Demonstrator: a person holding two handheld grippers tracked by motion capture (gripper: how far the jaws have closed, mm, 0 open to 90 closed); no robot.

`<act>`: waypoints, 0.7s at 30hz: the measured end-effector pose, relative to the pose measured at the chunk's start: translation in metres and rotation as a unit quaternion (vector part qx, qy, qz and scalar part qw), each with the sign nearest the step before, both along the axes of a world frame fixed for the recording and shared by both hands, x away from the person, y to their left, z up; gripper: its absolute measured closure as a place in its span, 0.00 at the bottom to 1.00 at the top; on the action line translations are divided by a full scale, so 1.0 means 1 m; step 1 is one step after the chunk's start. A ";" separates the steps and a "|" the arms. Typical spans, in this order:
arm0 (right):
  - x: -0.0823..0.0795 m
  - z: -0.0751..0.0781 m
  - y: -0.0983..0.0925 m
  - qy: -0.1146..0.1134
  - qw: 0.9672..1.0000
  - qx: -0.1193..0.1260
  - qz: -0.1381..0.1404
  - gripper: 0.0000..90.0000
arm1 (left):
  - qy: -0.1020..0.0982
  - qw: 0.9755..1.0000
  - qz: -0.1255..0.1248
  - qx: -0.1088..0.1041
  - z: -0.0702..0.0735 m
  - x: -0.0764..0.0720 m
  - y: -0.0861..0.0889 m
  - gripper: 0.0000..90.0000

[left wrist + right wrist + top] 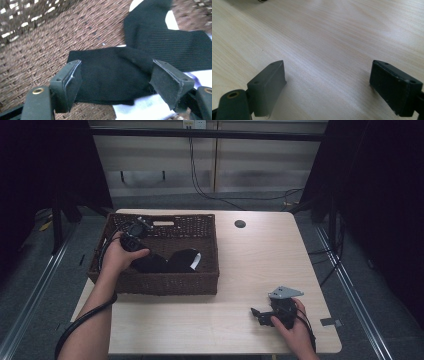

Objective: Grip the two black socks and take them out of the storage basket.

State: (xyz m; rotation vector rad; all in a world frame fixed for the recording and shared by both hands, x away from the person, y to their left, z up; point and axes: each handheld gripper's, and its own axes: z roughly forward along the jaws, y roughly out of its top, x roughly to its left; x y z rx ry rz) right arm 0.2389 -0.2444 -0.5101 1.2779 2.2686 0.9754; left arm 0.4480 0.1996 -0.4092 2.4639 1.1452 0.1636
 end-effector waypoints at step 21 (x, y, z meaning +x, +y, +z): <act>0.000 0.000 0.000 0.000 1.000 0.001 0.002 0.14 | 0.070 0.995 0.042 0.061 -0.053 0.029 0.007 0.40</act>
